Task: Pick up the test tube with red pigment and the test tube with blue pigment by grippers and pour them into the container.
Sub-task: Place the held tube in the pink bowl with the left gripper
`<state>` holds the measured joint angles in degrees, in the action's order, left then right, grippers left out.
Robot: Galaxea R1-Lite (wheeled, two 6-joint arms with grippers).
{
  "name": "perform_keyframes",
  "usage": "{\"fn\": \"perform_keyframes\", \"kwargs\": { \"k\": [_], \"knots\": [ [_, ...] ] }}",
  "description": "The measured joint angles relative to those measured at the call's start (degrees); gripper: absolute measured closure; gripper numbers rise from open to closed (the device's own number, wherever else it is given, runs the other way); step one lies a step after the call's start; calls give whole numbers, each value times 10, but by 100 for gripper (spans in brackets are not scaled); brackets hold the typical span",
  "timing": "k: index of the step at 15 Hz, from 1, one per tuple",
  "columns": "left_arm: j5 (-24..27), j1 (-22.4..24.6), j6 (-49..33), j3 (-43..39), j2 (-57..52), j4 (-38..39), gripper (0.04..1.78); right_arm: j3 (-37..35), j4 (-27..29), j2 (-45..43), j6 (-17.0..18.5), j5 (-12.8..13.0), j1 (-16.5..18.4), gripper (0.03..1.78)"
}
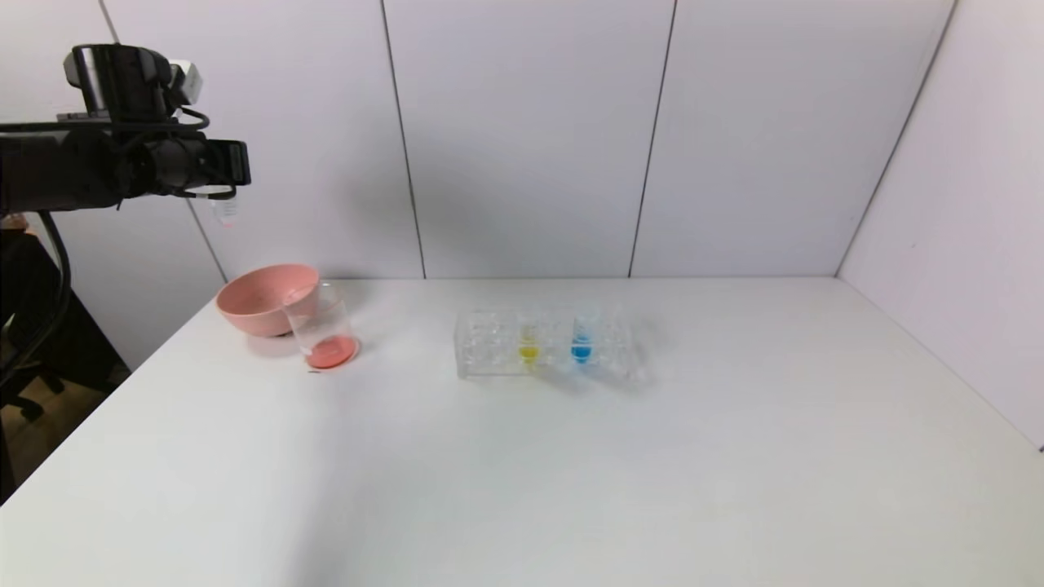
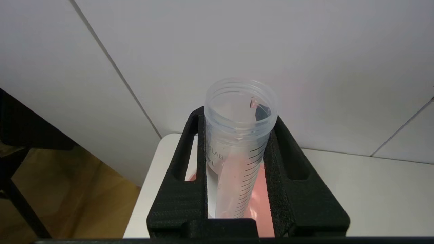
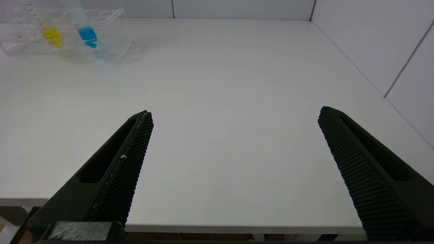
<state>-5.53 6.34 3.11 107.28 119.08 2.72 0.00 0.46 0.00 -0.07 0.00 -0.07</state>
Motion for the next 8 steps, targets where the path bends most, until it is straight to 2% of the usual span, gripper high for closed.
{"fn": "perform_keyframes", "kwargs": {
  "k": [6, 8],
  "knots": [
    [2, 8, -22, -73, 52, 103, 132, 0, 0, 0, 0, 0, 0, 4],
    [3, 9, -21, -84, 71, 111, 132, 0, 0, 0, 0, 0, 0, 4]
  ]
}}
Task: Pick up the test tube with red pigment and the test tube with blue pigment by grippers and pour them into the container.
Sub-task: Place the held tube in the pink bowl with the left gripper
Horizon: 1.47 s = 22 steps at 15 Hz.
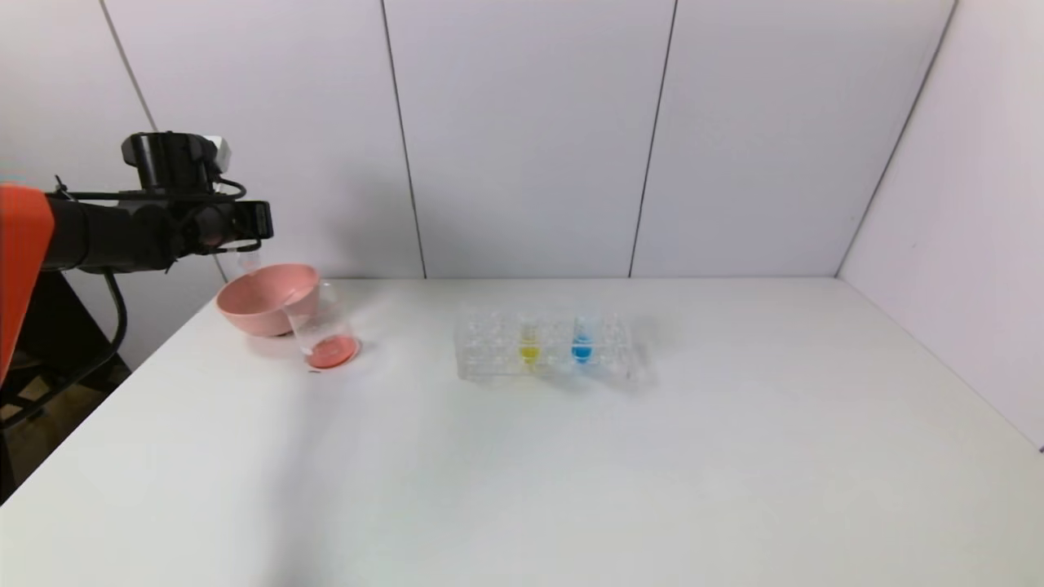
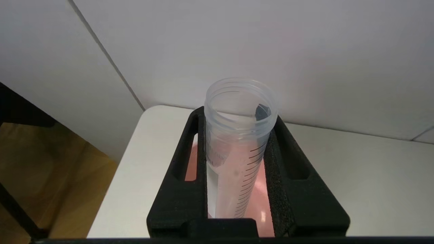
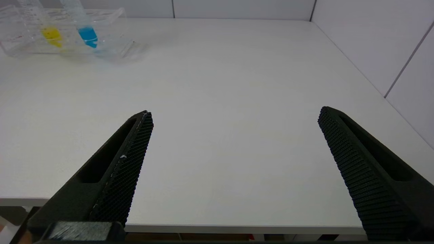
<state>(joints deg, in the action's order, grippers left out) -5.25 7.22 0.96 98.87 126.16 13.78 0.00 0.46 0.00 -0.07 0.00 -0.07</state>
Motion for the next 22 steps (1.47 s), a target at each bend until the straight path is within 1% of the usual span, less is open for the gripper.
{"fn": "perform_keyframes", "kwargs": {
  "k": [8, 11, 15, 16, 17, 19, 20, 22],
  "knots": [
    [1, 12, 4, -25, 35, 10, 132, 0, 0, 0, 0, 0, 0, 4],
    [19, 15, 1, -39, 40, 38, 132, 0, 0, 0, 0, 0, 0, 4],
    [25, 27, -1, -41, 42, 37, 131, 0, 0, 0, 0, 0, 0, 4],
    [26, 28, -1, -40, 42, 37, 129, 0, 0, 0, 0, 0, 0, 4],
    [27, 29, -2, -40, 42, 37, 124, 0, 0, 0, 0, 0, 0, 4],
    [27, 31, -1, -41, 40, 38, 103, 0, 0, 0, 0, 0, 0, 4],
    [27, 31, -2, -42, 38, 38, 90, 0, 0, 0, 0, 0, 0, 4],
    [28, 30, -2, -43, 35, 38, 55, 0, 0, 0, 0, 0, 0, 4]
  ]
}}
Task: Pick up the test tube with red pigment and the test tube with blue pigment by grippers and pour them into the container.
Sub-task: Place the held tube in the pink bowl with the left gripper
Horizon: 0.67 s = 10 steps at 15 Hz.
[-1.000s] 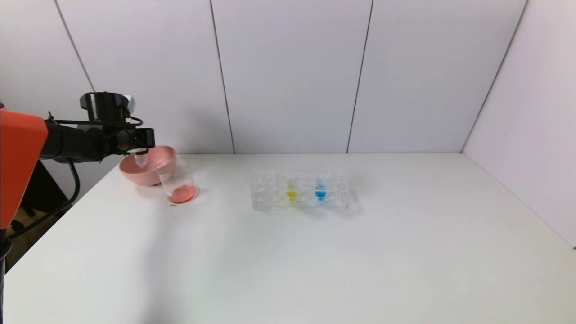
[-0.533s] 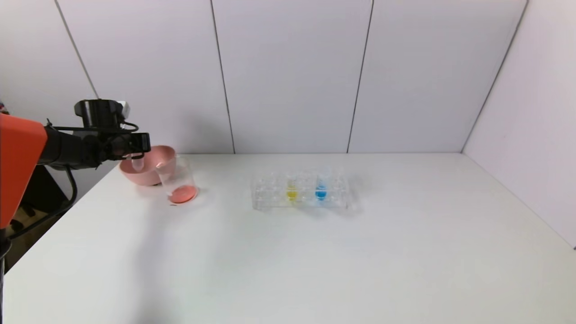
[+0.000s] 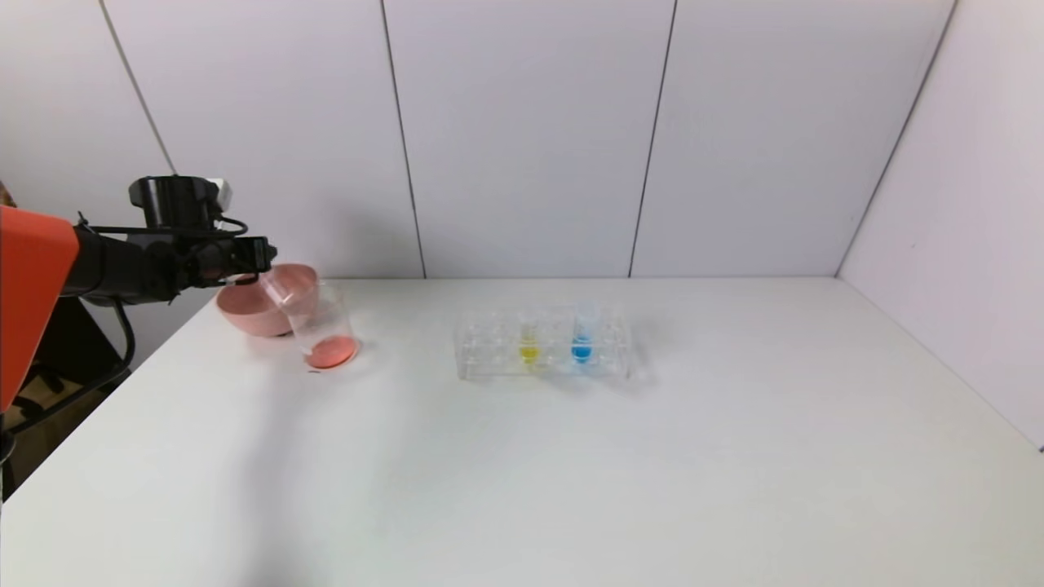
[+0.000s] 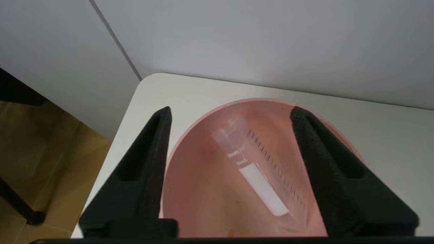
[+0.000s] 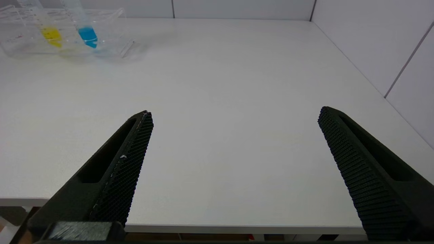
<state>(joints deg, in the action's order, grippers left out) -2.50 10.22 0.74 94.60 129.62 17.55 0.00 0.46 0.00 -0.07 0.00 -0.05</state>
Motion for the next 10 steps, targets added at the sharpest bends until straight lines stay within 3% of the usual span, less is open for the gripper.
{"fn": "perform_keyframes", "kwargs": {
  "k": [4, 10],
  "knots": [
    [2, 1, 0, -11, -16, 1, 12, 0, 0, 0, 0, 0, 0, 4],
    [29, -4, 0, -72, -95, 3, 4, 0, 0, 0, 0, 0, 0, 4]
  ]
}}
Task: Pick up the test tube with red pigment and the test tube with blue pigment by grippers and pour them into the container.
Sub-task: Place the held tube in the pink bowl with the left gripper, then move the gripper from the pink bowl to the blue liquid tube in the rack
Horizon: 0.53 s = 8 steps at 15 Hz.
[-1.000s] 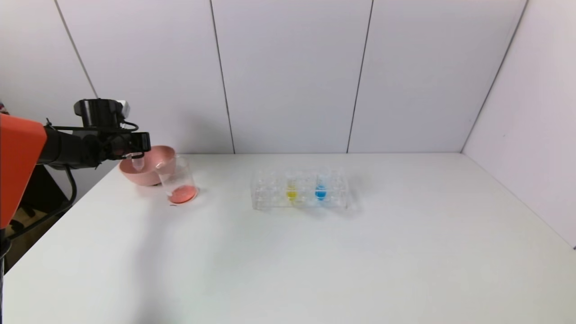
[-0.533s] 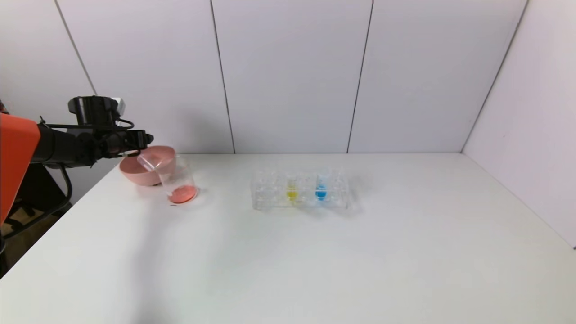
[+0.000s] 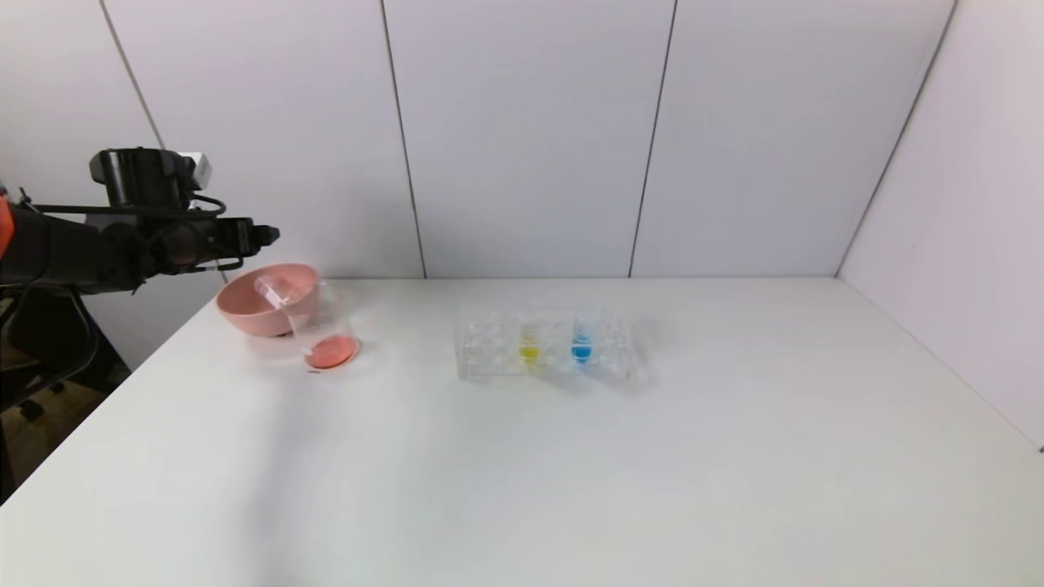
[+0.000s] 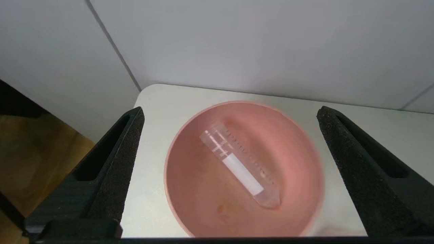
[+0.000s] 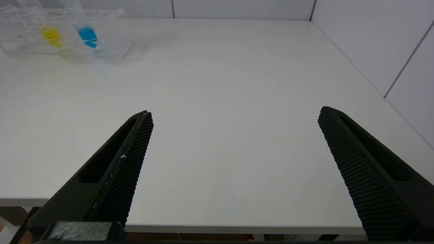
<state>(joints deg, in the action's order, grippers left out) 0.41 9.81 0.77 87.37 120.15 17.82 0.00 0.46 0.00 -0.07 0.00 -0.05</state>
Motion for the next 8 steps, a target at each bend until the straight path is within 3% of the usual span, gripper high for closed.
{"fn": "perform_keyframes", "kwargs": {
  "k": [8],
  "knots": [
    [26, -40, -1, -107, -148, 0, 4, 0, 0, 0, 0, 0, 0, 4]
  ]
}}
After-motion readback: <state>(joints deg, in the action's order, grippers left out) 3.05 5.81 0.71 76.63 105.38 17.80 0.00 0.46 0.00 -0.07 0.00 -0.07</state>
